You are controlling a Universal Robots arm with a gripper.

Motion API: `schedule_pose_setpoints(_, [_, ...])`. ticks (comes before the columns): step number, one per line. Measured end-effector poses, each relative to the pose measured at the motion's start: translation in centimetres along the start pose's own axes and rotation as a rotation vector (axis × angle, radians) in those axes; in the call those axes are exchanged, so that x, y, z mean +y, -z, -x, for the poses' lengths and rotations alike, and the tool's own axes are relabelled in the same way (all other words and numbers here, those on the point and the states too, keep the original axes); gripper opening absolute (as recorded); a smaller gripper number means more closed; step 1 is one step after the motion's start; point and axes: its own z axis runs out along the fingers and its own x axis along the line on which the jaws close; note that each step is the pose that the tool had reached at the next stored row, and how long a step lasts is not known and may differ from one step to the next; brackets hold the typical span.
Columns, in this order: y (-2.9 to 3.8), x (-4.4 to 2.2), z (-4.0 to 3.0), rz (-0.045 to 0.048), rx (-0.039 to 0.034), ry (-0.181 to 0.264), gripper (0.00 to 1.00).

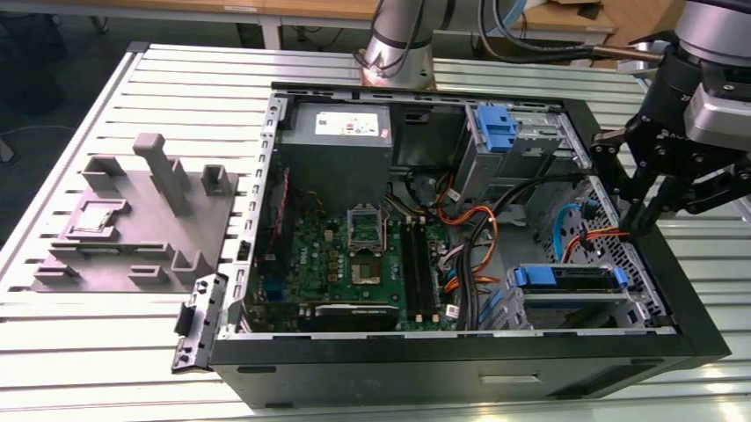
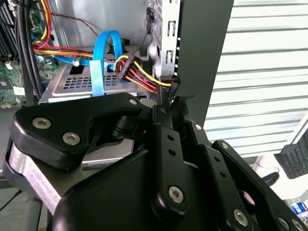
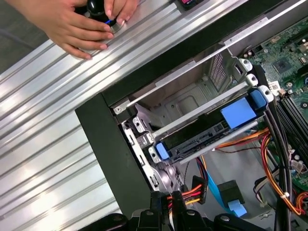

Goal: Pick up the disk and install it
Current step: 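Insert the first disk wire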

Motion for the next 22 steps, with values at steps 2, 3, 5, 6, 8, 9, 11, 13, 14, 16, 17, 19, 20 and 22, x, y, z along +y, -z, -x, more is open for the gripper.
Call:
schedule_pose_setpoints(2, [-0.1,-0.09,0.04,0.0112,0.0086,0.002,0.24])
schedule_pose_setpoints(3, [-0.14,-0.14,0.06,0.0174,0.0132,0.003,0.24])
schedule_pose_setpoints(5, [-0.28,-0.21,0.09,0.0275,0.0208,0.004,0.24])
schedule_pose_setpoints(6, [-0.36,-0.26,0.1,0.0315,0.0235,0.005,0.24])
schedule_pose_setpoints(8, [-0.48,-0.31,0.1,0.0324,0.0242,0.005,0.24])
schedule_pose_setpoints(9, [-0.52,-0.32,0.1,0.0325,0.0242,0.005,0.24])
schedule_pose_setpoints(11, [-0.52,-0.31,0.1,0.0317,0.0236,0.005,0.24])
schedule_pose_setpoints(13, [-0.53,-0.32,0.1,0.0293,0.0222,0.005,0.24])
schedule_pose_setpoints(14, [-0.54,-0.33,0.11,0.029,0.022,0.005,0.24])
schedule_pose_setpoints(16, [-0.53,-0.36,0.12,0.029,0.022,0.005,0.24])
schedule_pose_setpoints(17, [-0.52,-0.38,0.14,0.0291,0.0221,0.005,0.24])
schedule_pose_setpoints(19, [-0.51,-0.44,0.17,0.029,0.0221,0.005,0.24])
schedule_pose_setpoints(20, [-0.5,-0.48,0.19,0.029,0.0221,0.005,0.24])
schedule_pose_setpoints(22, [-0.47,-0.64,0.26,0.029,0.0222,0.005,0.24])
